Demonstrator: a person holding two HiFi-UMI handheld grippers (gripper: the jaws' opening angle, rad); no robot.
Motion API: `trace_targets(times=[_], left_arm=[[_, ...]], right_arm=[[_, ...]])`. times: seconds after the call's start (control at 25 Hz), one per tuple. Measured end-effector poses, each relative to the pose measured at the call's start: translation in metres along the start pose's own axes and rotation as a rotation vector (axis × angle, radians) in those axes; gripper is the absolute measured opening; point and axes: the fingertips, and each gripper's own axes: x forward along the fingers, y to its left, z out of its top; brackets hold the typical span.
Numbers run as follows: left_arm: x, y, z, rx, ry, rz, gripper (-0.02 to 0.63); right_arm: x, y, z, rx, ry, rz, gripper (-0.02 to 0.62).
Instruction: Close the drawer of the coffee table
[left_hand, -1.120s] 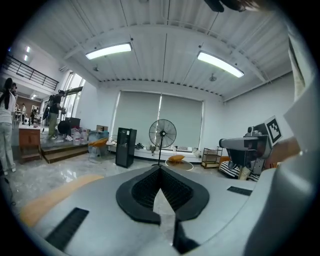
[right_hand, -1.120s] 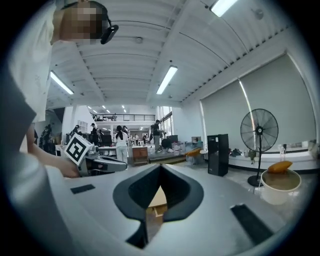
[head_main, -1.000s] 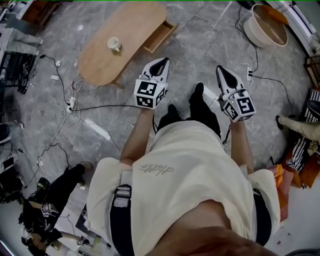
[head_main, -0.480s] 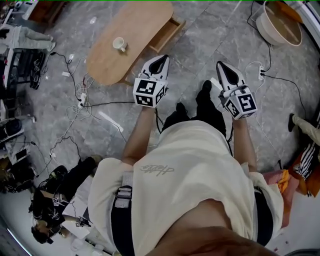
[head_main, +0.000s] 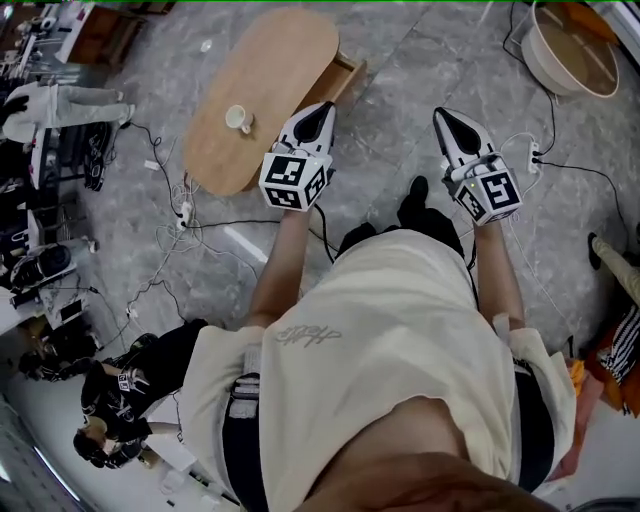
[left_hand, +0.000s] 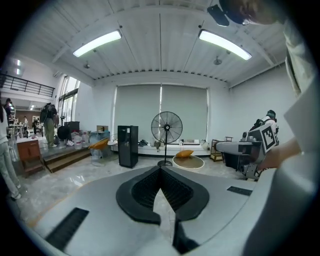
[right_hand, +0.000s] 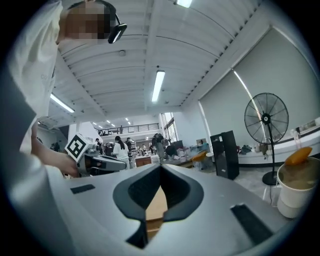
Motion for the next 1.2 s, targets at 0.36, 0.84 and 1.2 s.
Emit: trace_targets(times=[0.36,0.84,1.2], left_arm=[[0.062,0.013,0.024,0.009,0.021,0.061,0.005],[0.090,0.100,-0.003,-0.062,0.063,0.099,0.005],[0.160,0.200,0.025,-0.073,0.005,0.083,0.005]], right_arm=[[0.048,-0.061,0.016,0.034,-0.014,0.089,-0.005],[0.134,-0.076,-0.012,0.041,0.076,0.118,-0.005],[0.257,-0.113,0.012,-0.012,0.093,0.104,-0.005]])
